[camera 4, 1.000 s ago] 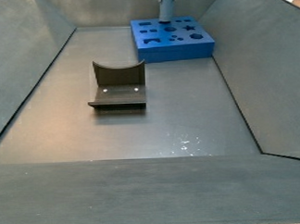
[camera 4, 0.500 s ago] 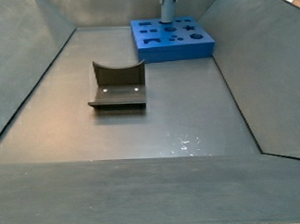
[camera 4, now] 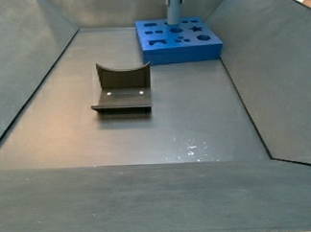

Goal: Pick up the oval object. Move up. Place the oval object on the fixture. Regrasp the oval object. Move to above the board. Insert the oval object.
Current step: Insert the oval object.

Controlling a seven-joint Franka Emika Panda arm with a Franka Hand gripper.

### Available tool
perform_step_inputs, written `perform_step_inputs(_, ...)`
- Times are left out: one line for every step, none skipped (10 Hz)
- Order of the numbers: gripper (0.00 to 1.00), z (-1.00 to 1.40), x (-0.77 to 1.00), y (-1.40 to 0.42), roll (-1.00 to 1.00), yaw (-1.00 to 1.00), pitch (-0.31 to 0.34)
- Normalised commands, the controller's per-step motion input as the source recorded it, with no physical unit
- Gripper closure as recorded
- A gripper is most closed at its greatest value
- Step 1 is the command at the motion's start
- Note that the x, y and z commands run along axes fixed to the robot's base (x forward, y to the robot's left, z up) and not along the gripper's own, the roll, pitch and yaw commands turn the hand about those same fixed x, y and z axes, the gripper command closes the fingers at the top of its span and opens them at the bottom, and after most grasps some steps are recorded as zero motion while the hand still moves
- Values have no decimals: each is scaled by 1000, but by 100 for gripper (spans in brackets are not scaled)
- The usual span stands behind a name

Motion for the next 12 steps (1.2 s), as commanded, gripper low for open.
perform_step_inputs(100, -349, 354, 0, 76, -3, 0)
perform_step_inputs(100, -177, 131, -51, 53, 0, 0)
perform_step_inputs(100, -80, 0, -77, 53, 0, 0)
perform_step_inputs(100, -83, 0, -109, 56, 0, -24)
perform_step_inputs(100, -237, -23, -240, 136, 0, -70)
perform_step_inputs(100, -226, -71, -229, 126, 0, -97)
perform_step_inputs(100, -77, -31, -94, 24, 0, -99)
perform_step_inputs(100, -177, 0, 0, 0, 0, -99)
perform_step_inputs(100, -623, 14, 0, 146, 0, -139)
perform_step_inputs(100, -714, 0, 0, 204, 0, -159)
perform_step_inputs(100, -691, 0, 0, 256, 0, -131)
perform_step_inputs(100, -657, 0, -3, 283, 14, -137)
